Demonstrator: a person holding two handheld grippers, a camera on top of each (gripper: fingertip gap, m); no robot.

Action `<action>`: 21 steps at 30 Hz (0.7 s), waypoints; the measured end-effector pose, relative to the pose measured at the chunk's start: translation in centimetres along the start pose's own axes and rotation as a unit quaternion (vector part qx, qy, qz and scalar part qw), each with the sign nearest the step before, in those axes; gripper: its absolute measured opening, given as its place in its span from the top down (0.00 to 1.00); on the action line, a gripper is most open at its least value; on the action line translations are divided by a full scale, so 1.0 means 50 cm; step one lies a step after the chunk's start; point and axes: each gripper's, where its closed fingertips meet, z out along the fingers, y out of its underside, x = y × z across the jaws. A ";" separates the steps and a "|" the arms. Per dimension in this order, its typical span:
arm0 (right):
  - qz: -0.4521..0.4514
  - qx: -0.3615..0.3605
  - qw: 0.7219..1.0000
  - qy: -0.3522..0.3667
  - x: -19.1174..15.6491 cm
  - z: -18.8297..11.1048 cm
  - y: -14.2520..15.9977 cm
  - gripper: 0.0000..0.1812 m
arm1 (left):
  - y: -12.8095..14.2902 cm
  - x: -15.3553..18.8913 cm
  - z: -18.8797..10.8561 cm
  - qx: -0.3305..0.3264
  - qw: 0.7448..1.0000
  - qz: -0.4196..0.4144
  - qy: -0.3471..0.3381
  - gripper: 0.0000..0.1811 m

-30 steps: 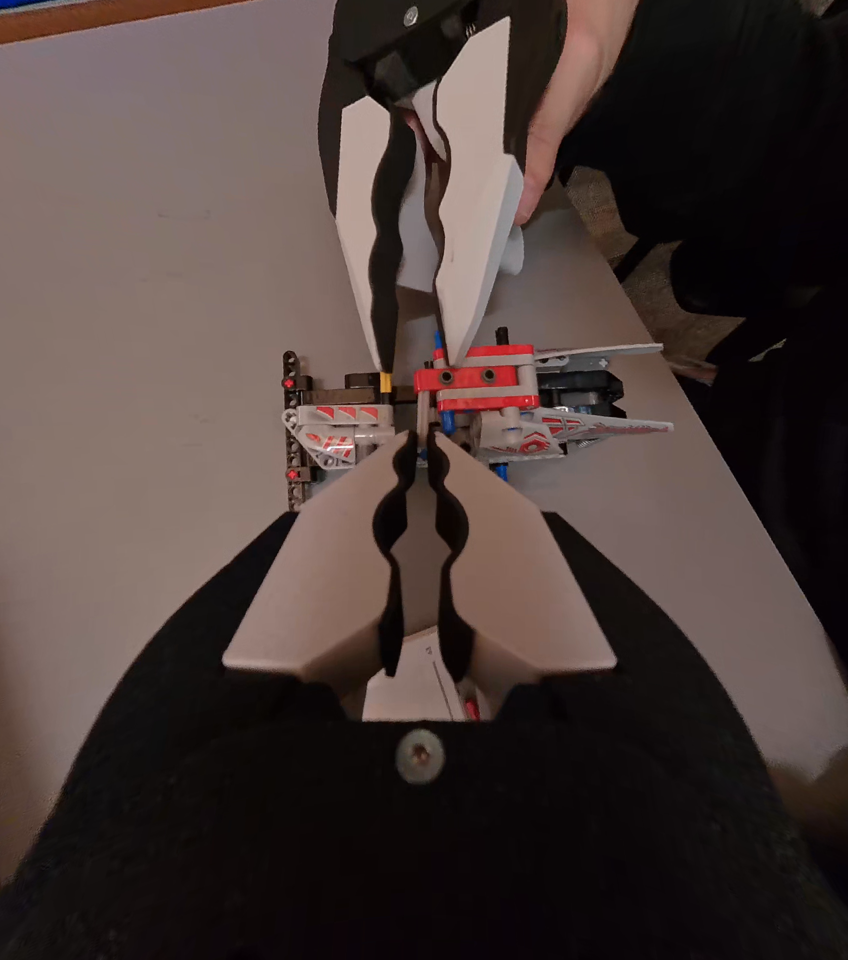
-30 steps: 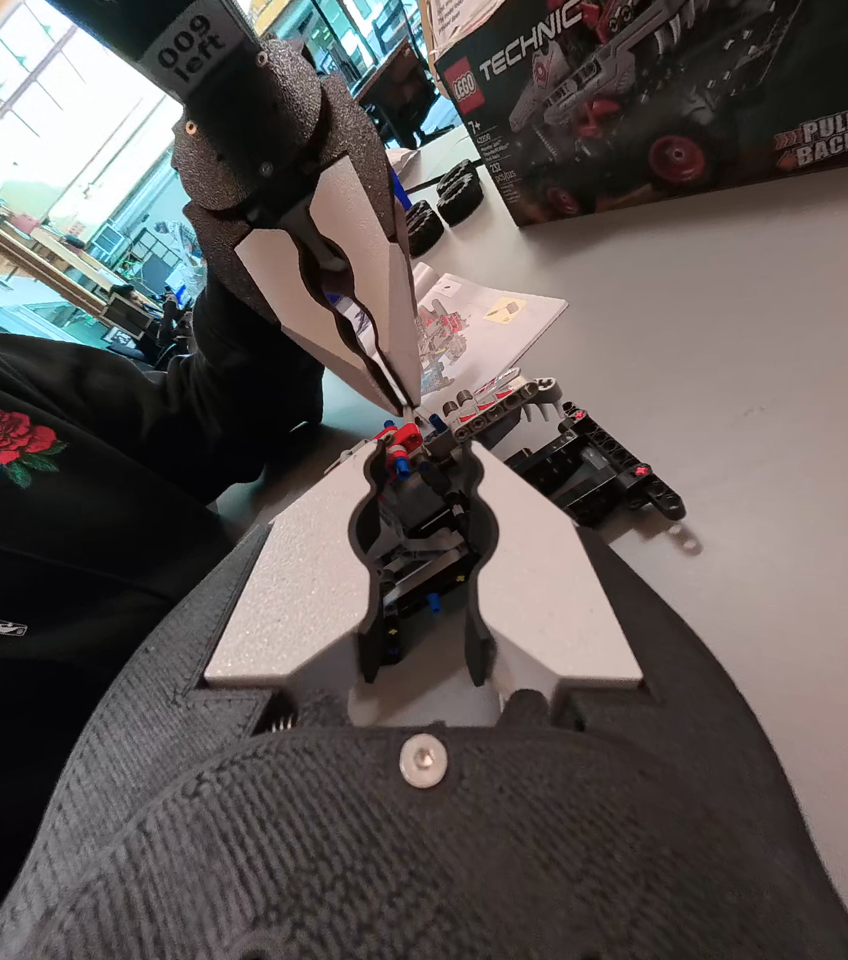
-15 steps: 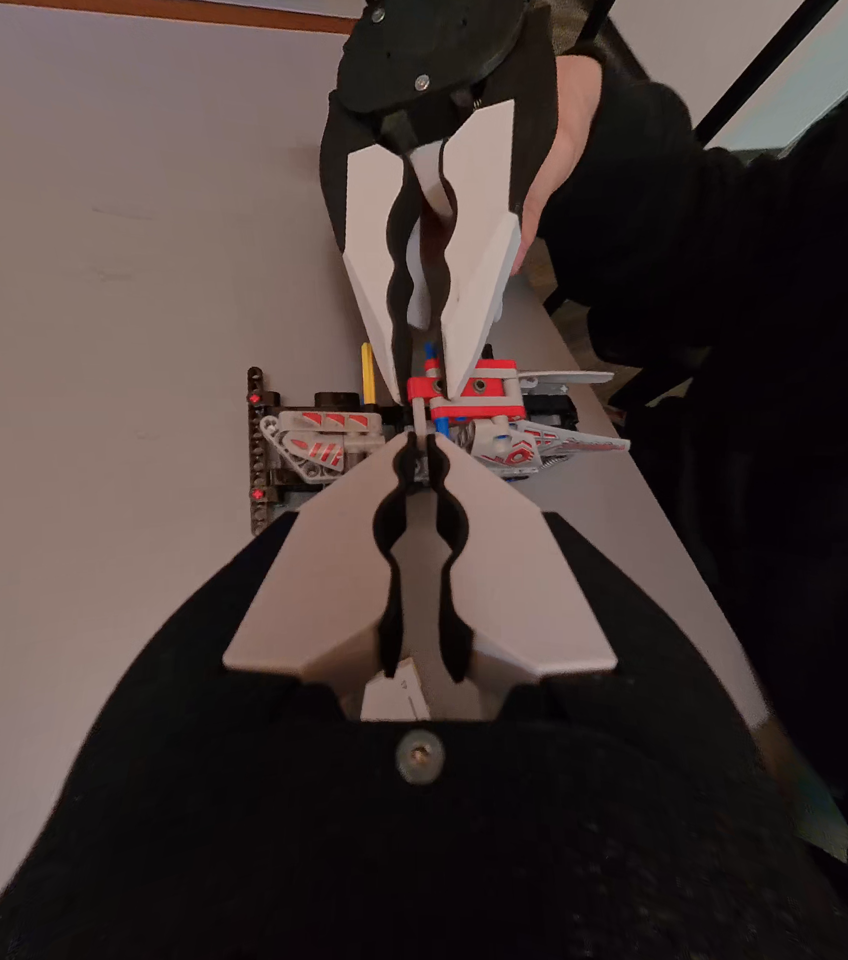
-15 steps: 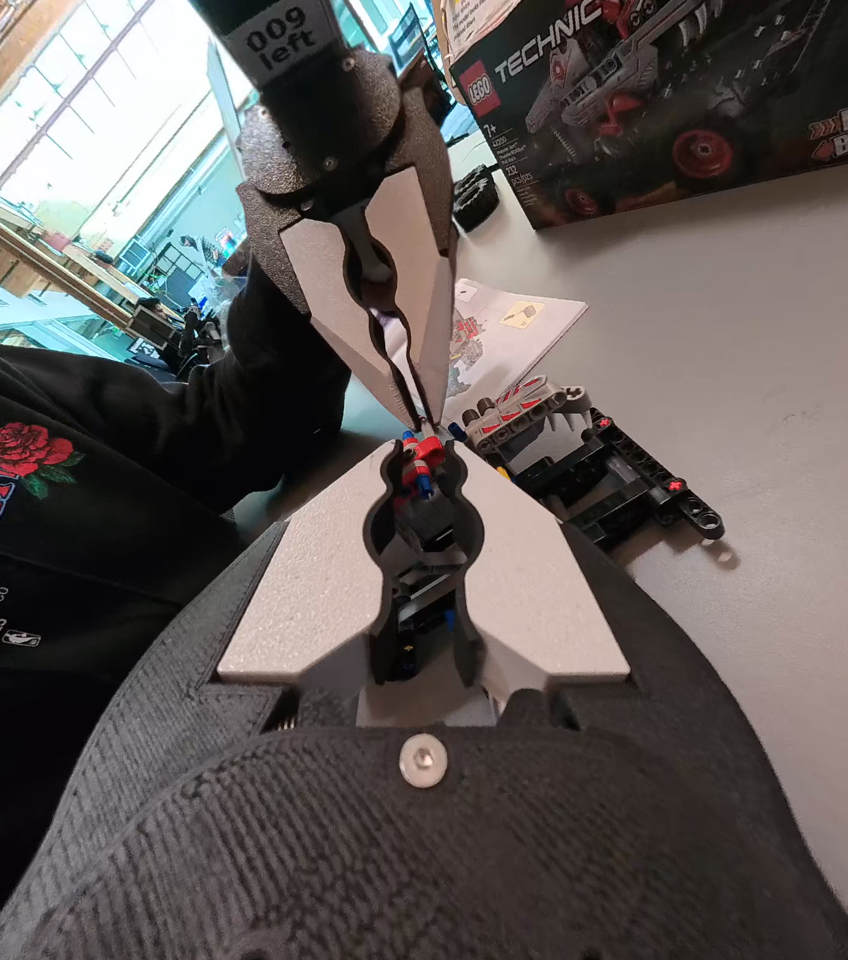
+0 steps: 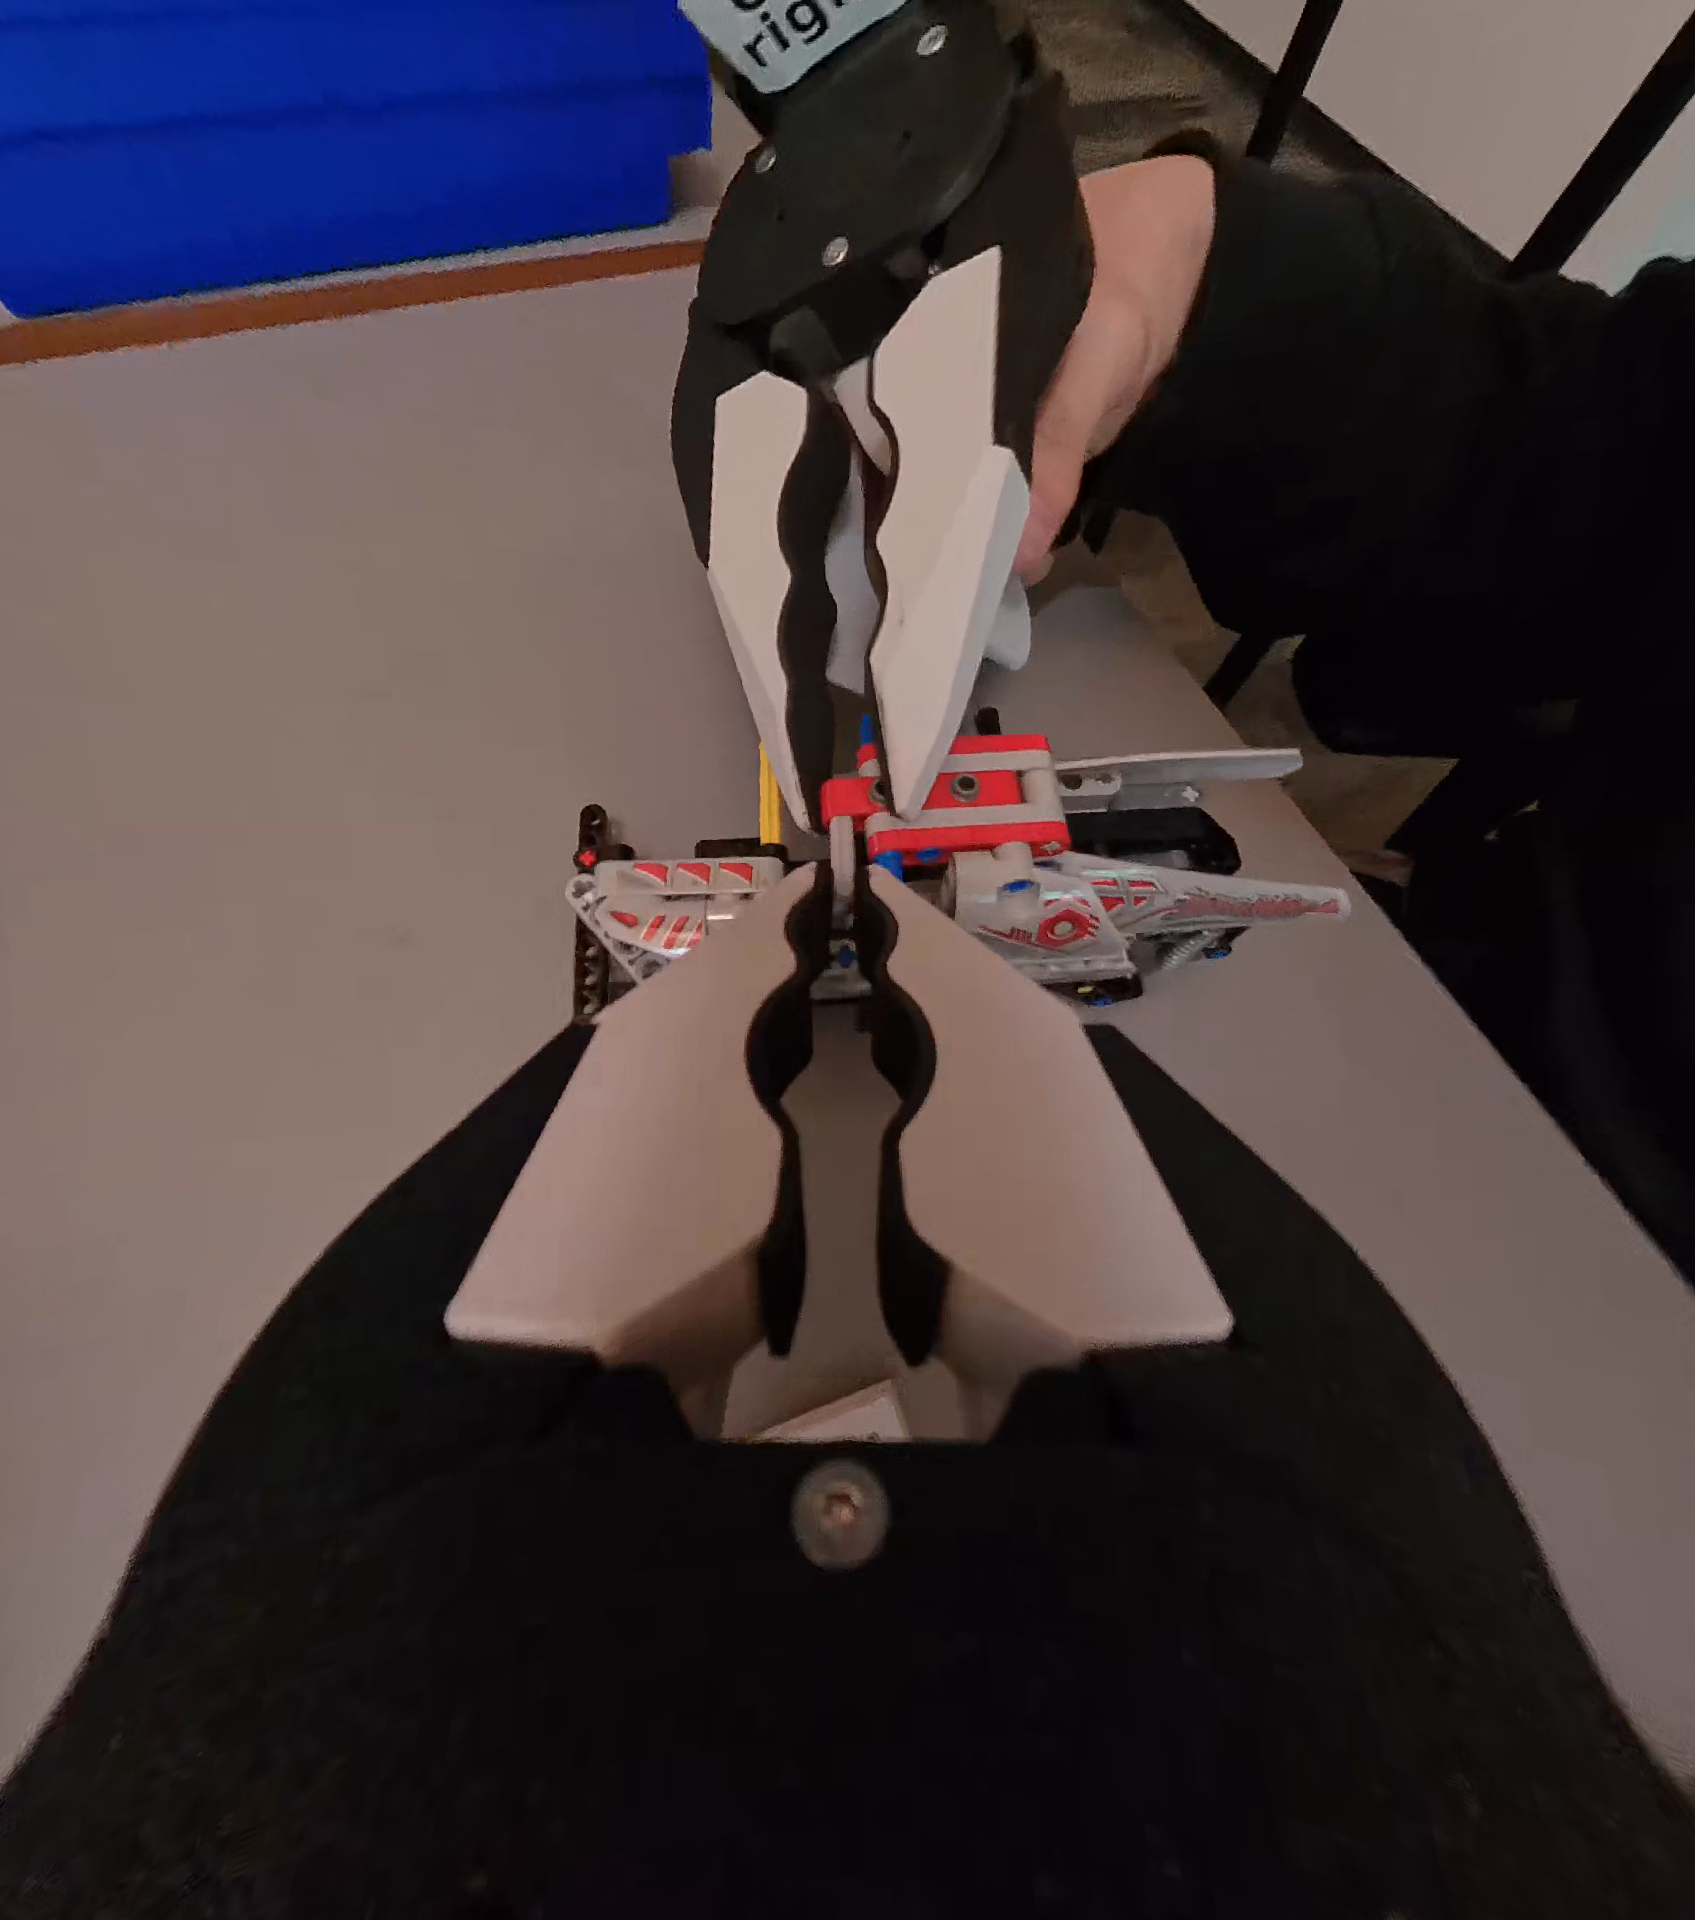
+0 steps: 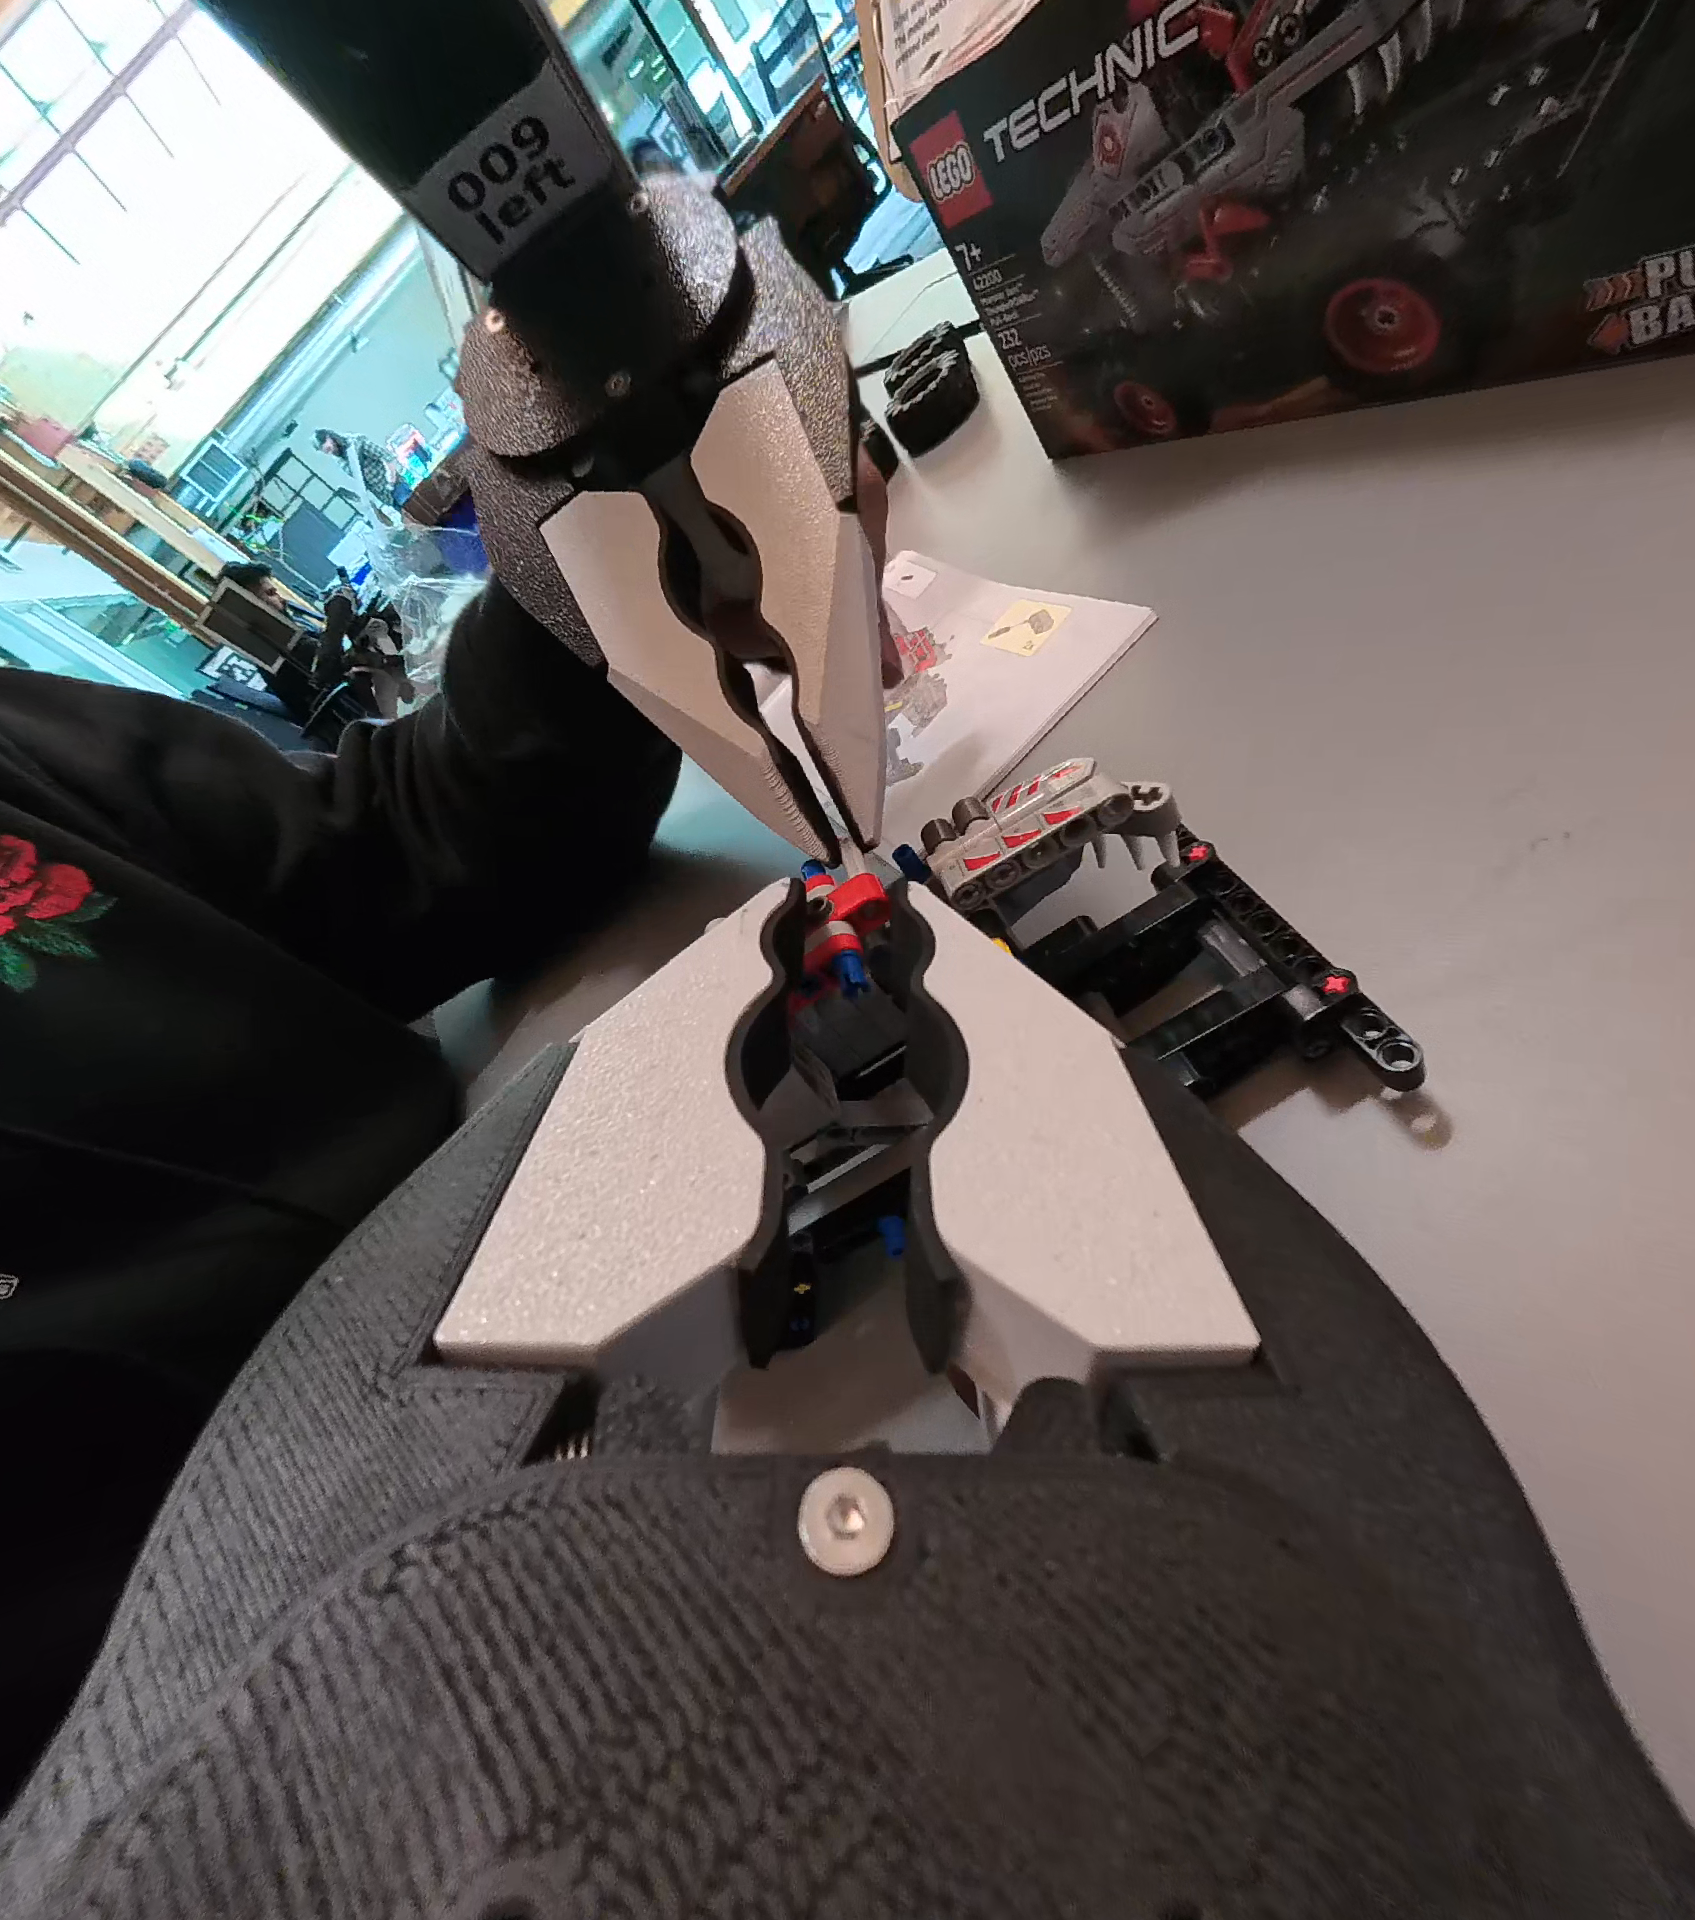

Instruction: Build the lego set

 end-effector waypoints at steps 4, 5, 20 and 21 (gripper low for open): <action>-0.006 -0.002 1.000 -0.004 -0.004 0.005 0.001 0.92 | 0.001 0.002 -0.004 0.023 0.999 0.035 -0.010 0.99; -0.009 -0.002 1.000 -0.003 -0.004 0.005 0.001 0.92 | 0.001 0.002 -0.003 0.026 0.999 0.040 -0.013 0.99; -0.010 -0.003 1.000 0.000 -0.003 0.004 0.000 0.92 | 0.018 0.002 -0.009 0.017 0.998 0.061 -0.016 0.94; -0.010 -0.002 1.000 -0.001 -0.004 0.004 0.000 0.92 | 0.018 0.002 -0.009 0.016 0.998 0.060 -0.015 0.94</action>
